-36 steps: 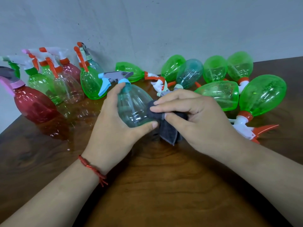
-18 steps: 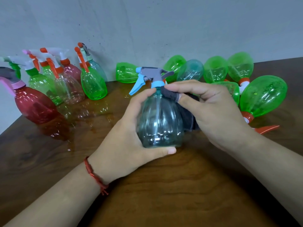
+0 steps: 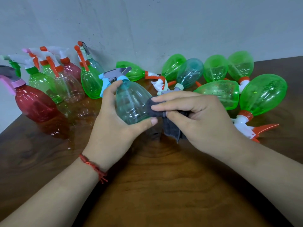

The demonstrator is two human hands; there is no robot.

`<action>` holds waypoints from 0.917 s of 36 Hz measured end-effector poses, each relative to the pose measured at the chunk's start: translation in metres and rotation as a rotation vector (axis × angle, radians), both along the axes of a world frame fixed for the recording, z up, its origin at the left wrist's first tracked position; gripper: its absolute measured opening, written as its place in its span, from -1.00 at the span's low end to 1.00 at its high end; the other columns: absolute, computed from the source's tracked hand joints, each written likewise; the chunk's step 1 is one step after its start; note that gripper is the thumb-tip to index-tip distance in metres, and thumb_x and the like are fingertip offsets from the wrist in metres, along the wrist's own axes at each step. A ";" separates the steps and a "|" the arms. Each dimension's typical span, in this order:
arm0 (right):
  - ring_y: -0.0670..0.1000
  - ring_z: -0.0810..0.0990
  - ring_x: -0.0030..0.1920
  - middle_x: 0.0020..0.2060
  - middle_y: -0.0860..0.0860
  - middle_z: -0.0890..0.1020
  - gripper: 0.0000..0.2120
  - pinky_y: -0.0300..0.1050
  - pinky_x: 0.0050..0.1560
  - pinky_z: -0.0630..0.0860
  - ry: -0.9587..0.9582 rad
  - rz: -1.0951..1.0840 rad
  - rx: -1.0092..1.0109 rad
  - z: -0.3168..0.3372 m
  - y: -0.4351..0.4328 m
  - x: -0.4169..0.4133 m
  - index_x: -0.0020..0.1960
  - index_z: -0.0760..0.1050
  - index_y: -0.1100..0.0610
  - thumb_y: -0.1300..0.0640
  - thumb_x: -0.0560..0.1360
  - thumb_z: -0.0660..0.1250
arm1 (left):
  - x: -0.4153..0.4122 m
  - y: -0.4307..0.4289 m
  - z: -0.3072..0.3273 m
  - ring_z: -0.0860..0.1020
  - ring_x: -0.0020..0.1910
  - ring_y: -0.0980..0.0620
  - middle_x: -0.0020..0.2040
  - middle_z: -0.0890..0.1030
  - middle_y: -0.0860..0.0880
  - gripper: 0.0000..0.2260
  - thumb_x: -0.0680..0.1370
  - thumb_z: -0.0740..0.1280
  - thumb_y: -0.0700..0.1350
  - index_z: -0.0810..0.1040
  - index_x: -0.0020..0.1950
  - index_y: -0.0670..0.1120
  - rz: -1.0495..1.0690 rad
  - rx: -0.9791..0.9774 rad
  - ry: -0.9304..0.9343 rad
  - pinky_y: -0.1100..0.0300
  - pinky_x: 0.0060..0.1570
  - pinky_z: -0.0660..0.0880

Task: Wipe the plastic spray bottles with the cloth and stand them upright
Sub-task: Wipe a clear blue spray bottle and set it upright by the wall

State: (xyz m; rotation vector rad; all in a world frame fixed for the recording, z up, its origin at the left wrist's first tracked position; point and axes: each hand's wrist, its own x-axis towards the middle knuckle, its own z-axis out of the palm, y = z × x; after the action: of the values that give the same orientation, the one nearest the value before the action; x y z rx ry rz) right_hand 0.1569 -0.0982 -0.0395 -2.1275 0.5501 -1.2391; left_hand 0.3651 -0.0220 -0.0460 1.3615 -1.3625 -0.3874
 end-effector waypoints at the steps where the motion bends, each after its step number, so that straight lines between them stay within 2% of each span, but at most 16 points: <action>1: -0.19 0.65 0.27 0.17 -0.15 0.74 -0.68 -0.20 0.39 0.52 -0.011 -0.013 0.019 0.000 -0.001 0.000 0.13 0.77 0.06 0.41 0.57 0.41 | -0.001 0.001 0.000 0.63 0.37 0.01 0.45 0.56 0.04 0.00 0.31 0.76 0.01 0.26 0.61 0.19 -0.018 0.003 -0.010 -0.07 0.38 0.57; 4: -0.18 0.64 0.29 0.17 -0.16 0.74 -0.67 -0.13 0.43 0.50 -0.064 -0.010 0.128 0.002 -0.004 0.002 0.15 0.75 0.01 0.39 0.60 0.39 | -0.008 0.004 0.001 0.61 0.40 0.02 0.46 0.54 0.09 0.02 0.31 0.77 -0.04 0.25 0.63 0.13 -0.094 0.015 -0.058 -0.06 0.39 0.56; 8: -0.13 0.68 0.26 0.15 -0.11 0.76 -0.72 -0.04 0.41 0.56 -0.172 0.027 0.338 0.008 -0.010 0.000 0.21 0.73 0.06 0.35 0.66 0.36 | -0.021 0.011 0.004 0.54 0.46 0.14 0.47 0.50 0.22 0.02 0.29 0.73 -0.16 0.26 0.64 0.03 -0.228 0.039 -0.096 0.16 0.41 0.53; 10: -0.06 0.71 0.24 0.15 -0.04 0.77 -0.73 -0.01 0.36 0.60 -0.269 0.102 0.481 0.013 -0.010 0.000 0.25 0.70 0.11 0.33 0.67 0.33 | -0.024 0.015 0.007 0.52 0.49 0.07 0.49 0.50 0.16 0.01 0.30 0.71 -0.24 0.25 0.64 -0.03 -0.318 0.014 -0.046 0.16 0.41 0.52; 13: -0.02 0.74 0.15 0.10 0.03 0.78 -0.76 -0.13 0.17 0.66 -0.388 0.203 0.618 0.020 -0.007 -0.002 0.23 0.69 0.14 0.33 0.66 0.33 | -0.024 0.017 0.009 0.51 0.51 -0.01 0.54 0.48 0.09 0.03 0.30 0.67 -0.31 0.19 0.66 -0.11 -0.402 -0.024 0.025 0.08 0.41 0.54; 16: -0.01 0.74 0.16 0.08 0.01 0.78 -0.76 -0.11 0.20 0.64 -0.379 0.125 0.502 0.021 -0.008 -0.005 0.19 0.71 0.13 0.35 0.65 0.36 | -0.021 0.013 0.009 0.47 0.55 -0.01 0.57 0.43 0.06 0.10 0.29 0.72 -0.22 0.16 0.69 -0.10 -0.378 -0.015 -0.050 0.02 0.47 0.50; 20: -0.08 0.73 0.19 0.08 -0.05 0.78 -0.76 -0.16 0.25 0.61 -0.307 0.048 0.388 0.016 -0.011 -0.005 0.17 0.73 0.13 0.36 0.63 0.38 | -0.017 0.010 0.005 0.49 0.53 -0.01 0.56 0.43 0.00 0.06 0.30 0.73 -0.13 0.21 0.66 -0.11 -0.323 -0.023 -0.150 0.00 0.49 0.48; 26: -0.09 0.68 0.28 0.17 -0.05 0.76 -0.72 -0.10 0.38 0.56 -0.225 0.030 0.224 0.012 -0.008 -0.003 0.18 0.73 0.15 0.42 0.62 0.36 | -0.016 0.009 0.002 0.47 0.54 0.06 0.57 0.43 0.00 0.06 0.31 0.73 -0.15 0.20 0.67 -0.12 -0.280 -0.054 -0.164 0.16 0.49 0.45; 30: -0.10 0.66 0.29 0.20 -0.08 0.73 -0.69 -0.11 0.40 0.53 -0.086 -0.029 0.032 0.007 -0.004 -0.001 0.17 0.75 0.12 0.44 0.58 0.40 | -0.008 0.004 0.002 0.46 0.55 0.00 0.57 0.43 0.02 0.04 0.33 0.74 -0.04 0.24 0.67 -0.06 -0.175 -0.081 -0.160 -0.04 0.52 0.45; 33: -0.15 0.66 0.29 0.22 -0.11 0.72 -0.69 -0.14 0.39 0.53 -0.008 -0.034 -0.057 0.004 0.000 0.000 0.16 0.76 0.08 0.41 0.58 0.42 | 0.000 -0.001 0.000 0.54 0.48 0.02 0.53 0.49 0.07 0.02 0.31 0.73 0.03 0.26 0.67 0.03 -0.090 -0.070 -0.148 -0.07 0.46 0.50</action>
State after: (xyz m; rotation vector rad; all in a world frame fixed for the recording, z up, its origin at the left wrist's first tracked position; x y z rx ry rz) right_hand 0.1566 -0.0985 -0.0357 -2.1673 0.5550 -1.2960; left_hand 0.3646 -0.0225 -0.0461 1.2941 -1.5493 -0.3007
